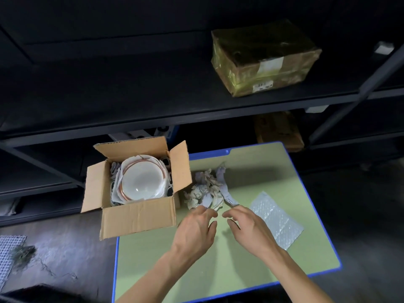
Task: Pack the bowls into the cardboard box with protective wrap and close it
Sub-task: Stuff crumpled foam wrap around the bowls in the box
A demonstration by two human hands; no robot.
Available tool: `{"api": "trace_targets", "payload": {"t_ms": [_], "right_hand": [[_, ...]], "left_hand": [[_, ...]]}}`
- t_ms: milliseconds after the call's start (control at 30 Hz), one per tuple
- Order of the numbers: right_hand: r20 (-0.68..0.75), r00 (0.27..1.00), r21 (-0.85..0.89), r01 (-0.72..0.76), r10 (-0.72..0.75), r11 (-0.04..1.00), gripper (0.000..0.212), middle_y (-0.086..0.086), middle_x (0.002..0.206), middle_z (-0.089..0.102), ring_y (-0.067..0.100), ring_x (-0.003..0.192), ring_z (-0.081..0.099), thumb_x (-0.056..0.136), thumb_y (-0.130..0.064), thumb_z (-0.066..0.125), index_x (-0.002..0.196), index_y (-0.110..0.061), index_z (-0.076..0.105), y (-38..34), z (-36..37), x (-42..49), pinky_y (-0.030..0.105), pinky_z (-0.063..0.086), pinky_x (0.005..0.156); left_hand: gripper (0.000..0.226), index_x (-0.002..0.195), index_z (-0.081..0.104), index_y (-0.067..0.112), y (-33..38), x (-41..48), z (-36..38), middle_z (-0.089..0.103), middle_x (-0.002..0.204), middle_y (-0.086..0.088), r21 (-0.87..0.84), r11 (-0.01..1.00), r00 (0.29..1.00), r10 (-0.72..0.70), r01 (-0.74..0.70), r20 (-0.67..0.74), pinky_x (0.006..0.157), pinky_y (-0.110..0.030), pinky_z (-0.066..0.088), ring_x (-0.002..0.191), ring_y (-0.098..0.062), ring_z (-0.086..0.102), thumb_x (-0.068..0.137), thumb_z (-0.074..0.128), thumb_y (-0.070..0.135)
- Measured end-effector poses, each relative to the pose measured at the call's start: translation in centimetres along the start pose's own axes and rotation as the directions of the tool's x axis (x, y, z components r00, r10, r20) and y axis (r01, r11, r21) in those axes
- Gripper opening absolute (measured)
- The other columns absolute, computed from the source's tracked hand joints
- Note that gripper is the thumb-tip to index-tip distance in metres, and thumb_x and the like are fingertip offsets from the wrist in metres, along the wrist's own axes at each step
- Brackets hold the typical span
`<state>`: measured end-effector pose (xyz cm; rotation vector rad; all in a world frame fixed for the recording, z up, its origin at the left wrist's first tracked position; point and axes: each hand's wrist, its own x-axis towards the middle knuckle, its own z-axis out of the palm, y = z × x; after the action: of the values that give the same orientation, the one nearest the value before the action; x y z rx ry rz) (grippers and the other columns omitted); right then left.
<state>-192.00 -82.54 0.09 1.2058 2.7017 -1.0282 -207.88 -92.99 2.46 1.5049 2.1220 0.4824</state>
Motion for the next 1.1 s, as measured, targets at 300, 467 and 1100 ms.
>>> {"api": "trace_targets", "payload": {"t_ms": [300, 467, 1100], "right_hand": [[-0.018, 0.994, -0.062, -0.109, 0.108, 0.992, 0.035, -0.008, 0.129, 0.058, 0.015, 0.124, 0.051, 0.097, -0.024, 0.052, 0.132, -0.026, 0.06, 2.0, -1.1, 3.1, 0.033, 0.045, 0.098], [-0.102, 0.995, -0.1, -0.003, -0.007, 0.995, 0.034, -0.001, 0.121, 0.059, 0.022, 0.113, 0.054, 0.098, -0.025, 0.053, 0.131, -0.022, 0.058, 0.7, -1.1, 6.9, 0.037, 0.049, 0.09], [-0.164, 0.967, -0.13, 0.173, -0.193, 0.976, 0.004, -0.012, 0.091, 0.062, 0.014, 0.096, 0.055, 0.089, -0.025, 0.06, 0.092, -0.027, 0.062, -2.0, -2.2, 10.7, 0.031, 0.046, 0.076]], "left_hand": [[0.032, 0.13, 0.055, 0.021, -0.3, 2.6, 1.7, 0.051, 0.129, -0.005, 0.084, 0.993, 0.995, -0.083, 0.079, 0.047, 0.091, -0.036, 0.049, 0.112, -0.024, 0.053, 0.1, 0.05, 0.029], [0.025, 0.117, 0.062, 0.02, -0.2, 2.8, 1.2, 0.044, 0.118, 0.0, 0.172, 0.975, 0.99, -0.137, 0.138, -0.019, 0.064, -0.035, 0.055, 0.068, -0.024, 0.055, 0.096, 0.051, 0.027], [0.058, 0.15, 0.032, 0.016, -0.2, 3.1, 1.1, 0.044, 0.144, -0.012, -0.171, 0.968, 0.974, -0.201, 0.182, -0.104, 0.103, -0.036, 0.043, 0.127, -0.03, 0.049, 0.097, 0.056, 0.022]]}}
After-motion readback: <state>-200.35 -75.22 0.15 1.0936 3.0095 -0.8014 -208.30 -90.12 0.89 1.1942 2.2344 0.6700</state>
